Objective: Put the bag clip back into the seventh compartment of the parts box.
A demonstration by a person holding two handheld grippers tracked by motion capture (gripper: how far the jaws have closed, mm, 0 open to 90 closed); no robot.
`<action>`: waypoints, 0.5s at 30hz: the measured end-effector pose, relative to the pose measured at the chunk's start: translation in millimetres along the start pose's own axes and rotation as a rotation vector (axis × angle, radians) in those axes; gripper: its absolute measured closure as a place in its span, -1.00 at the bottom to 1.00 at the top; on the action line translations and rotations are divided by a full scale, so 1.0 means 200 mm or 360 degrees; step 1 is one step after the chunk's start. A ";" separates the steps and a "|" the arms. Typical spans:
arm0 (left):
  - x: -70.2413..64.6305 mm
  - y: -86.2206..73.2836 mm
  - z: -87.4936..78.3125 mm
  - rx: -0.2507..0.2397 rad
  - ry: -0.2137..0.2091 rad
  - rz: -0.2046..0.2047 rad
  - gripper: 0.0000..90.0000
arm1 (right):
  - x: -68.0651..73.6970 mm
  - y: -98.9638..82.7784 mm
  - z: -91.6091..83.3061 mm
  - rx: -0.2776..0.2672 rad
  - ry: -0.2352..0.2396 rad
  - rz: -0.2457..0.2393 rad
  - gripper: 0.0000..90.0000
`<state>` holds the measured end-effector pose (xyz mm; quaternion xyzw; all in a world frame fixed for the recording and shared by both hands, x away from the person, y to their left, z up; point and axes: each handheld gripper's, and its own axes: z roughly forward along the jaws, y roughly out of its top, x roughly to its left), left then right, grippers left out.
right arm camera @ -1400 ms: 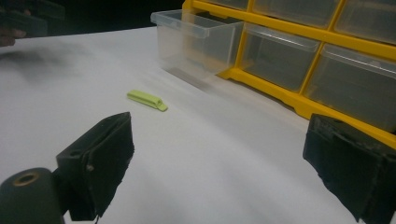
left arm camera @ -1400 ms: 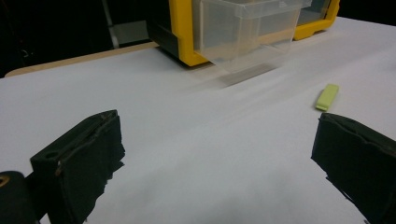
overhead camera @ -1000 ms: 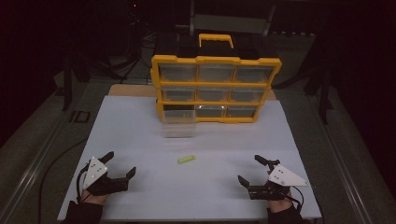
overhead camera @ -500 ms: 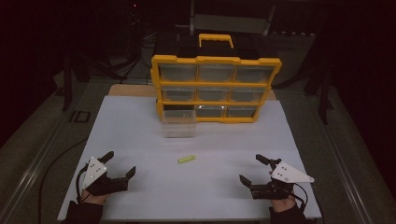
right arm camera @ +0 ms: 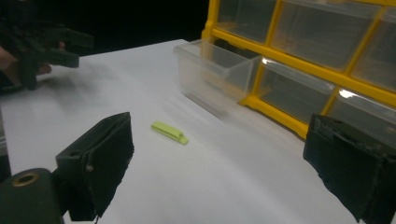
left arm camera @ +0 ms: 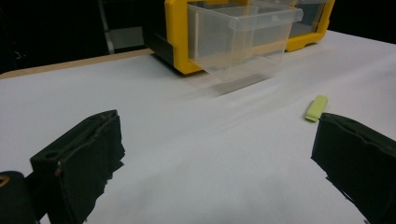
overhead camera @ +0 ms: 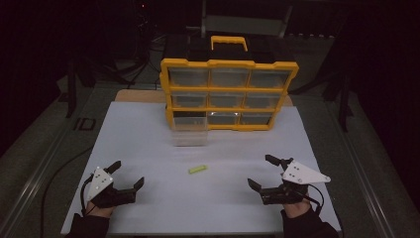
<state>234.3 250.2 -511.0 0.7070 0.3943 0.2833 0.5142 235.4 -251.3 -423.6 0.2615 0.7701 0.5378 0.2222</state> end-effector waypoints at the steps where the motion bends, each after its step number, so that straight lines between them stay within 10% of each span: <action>1: 0.00 0.00 0.00 0.0000 -0.0001 0.0002 -0.97 | 0.00 0.02 0.01 -0.0006 -0.0008 -0.0014 -0.81; 15: 0.00 0.00 -0.01 -0.0014 -0.0016 0.0000 -0.97 | -0.01 0.10 0.18 0.0000 0.0052 0.0005 -0.81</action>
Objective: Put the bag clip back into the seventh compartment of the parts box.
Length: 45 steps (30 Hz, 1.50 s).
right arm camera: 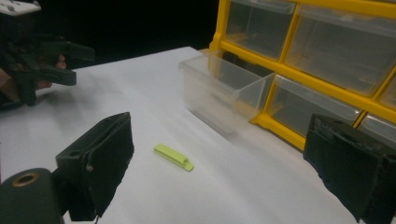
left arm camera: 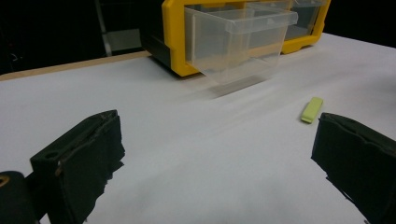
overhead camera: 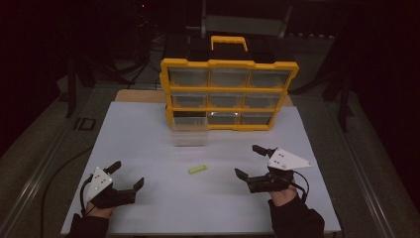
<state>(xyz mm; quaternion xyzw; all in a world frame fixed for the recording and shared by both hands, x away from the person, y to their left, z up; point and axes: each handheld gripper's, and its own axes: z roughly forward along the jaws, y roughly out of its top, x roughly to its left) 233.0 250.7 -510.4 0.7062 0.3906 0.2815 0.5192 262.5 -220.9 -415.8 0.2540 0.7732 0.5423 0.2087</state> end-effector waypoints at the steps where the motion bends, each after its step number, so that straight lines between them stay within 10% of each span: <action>1: 0.00 0.00 0.00 0.0001 -0.0003 0.0000 -0.97 | 0.00 0.00 0.02 0.0016 -0.0002 -0.0011 -0.81; 29: 0.00 0.00 0.00 -0.0006 -0.0020 0.0011 -0.97 | -0.08 0.01 0.50 0.0270 0.0213 0.0054 -0.80; 45: 0.00 -0.01 0.01 -0.0005 -0.0032 0.0012 -0.97 | -0.13 -0.14 0.69 0.0485 0.0315 0.0031 -0.12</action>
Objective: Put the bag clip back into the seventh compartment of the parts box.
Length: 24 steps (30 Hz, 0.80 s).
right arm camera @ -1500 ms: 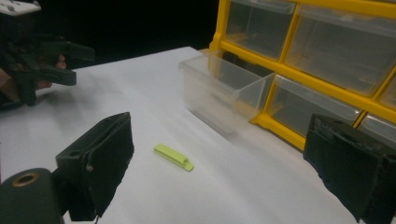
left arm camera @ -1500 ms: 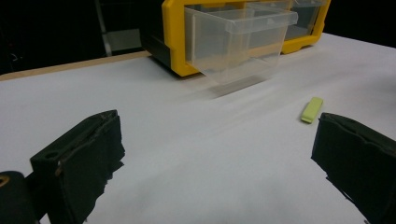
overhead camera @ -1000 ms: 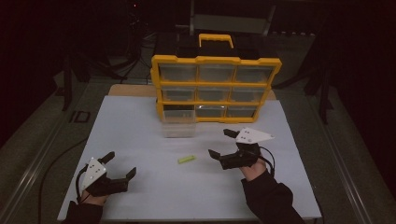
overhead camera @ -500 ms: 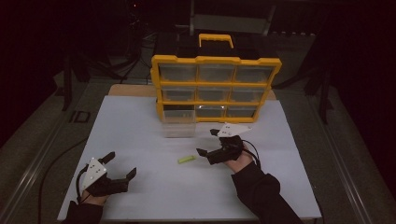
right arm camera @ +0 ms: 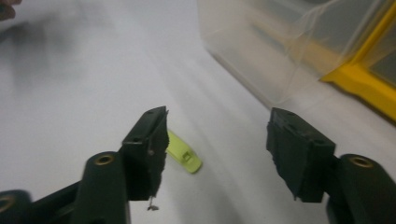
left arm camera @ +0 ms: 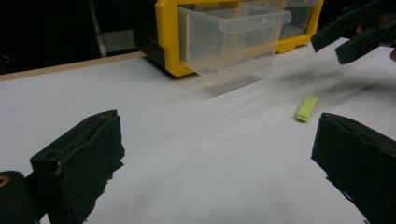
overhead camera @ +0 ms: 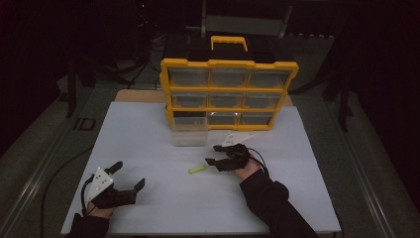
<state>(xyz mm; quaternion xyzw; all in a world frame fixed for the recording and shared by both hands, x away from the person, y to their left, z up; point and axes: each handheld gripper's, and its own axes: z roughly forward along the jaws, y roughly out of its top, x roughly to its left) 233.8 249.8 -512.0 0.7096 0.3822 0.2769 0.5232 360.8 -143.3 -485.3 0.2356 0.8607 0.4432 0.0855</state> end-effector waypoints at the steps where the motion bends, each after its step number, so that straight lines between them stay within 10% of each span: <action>1: 0.00 0.00 0.00 0.0000 -0.0001 -0.0002 -0.97 | 0.00 0.00 0.01 0.0014 0.0007 0.0005 -0.06; 8: 0.00 0.00 0.00 -0.0001 -0.0002 -0.0001 -0.97 | -0.02 -0.03 0.09 0.0101 0.0010 0.0041 0.22; 12: 0.00 0.00 0.00 0.0001 -0.0003 0.0000 -0.97 | -0.02 -0.04 0.12 0.0138 -0.0108 0.0058 0.51; 15: 0.00 0.00 0.00 0.0003 -0.0006 0.0000 -0.97 | -0.02 -0.05 0.15 0.0173 -0.0127 0.0060 0.99; 24: 0.00 0.00 0.00 0.0004 -0.0008 0.0005 -0.97 | 0.01 -0.04 0.20 0.0193 -0.0077 0.0024 1.00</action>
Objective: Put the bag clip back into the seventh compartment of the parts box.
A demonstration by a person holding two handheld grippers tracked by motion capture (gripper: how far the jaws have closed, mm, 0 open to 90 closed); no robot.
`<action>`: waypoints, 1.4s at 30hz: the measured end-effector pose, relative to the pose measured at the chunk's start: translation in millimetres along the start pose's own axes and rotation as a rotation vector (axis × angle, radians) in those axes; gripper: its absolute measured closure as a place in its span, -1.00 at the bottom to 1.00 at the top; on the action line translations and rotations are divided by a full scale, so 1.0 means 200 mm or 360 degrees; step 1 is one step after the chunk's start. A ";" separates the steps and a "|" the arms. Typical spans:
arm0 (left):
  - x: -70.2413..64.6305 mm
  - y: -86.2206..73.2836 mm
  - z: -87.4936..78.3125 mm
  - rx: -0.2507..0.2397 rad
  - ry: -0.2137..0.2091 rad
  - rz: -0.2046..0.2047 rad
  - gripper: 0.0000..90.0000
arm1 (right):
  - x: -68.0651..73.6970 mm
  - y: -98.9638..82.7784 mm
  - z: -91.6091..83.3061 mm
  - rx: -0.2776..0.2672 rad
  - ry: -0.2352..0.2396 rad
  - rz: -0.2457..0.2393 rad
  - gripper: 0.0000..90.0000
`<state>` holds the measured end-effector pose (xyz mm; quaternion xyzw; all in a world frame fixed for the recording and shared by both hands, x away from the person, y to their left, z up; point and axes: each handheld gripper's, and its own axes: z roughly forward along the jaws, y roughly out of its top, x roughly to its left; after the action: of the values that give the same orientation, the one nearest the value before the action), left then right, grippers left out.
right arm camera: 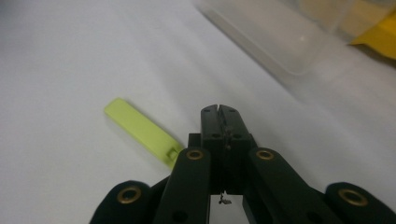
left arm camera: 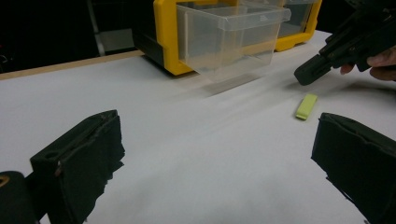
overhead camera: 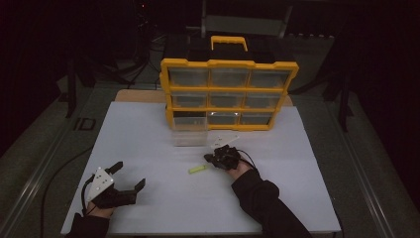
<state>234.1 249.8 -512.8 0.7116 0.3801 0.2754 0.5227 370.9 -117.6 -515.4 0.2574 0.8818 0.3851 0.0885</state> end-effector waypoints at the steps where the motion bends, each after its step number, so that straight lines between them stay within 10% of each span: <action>1: 0.00 0.00 0.00 -0.0001 0.0000 -0.0001 -0.97 | 0.01 0.00 0.01 0.0005 -0.0001 -0.0008 1.00; 42: 0.00 0.00 0.00 -0.0005 0.0000 -0.0005 -0.97 | 0.21 -0.03 0.00 0.0130 0.0165 0.0000 1.00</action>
<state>234.0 249.5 -512.3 0.7103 0.3808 0.2750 0.5243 333.3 -99.5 -518.5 0.2403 0.9003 0.3615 0.0320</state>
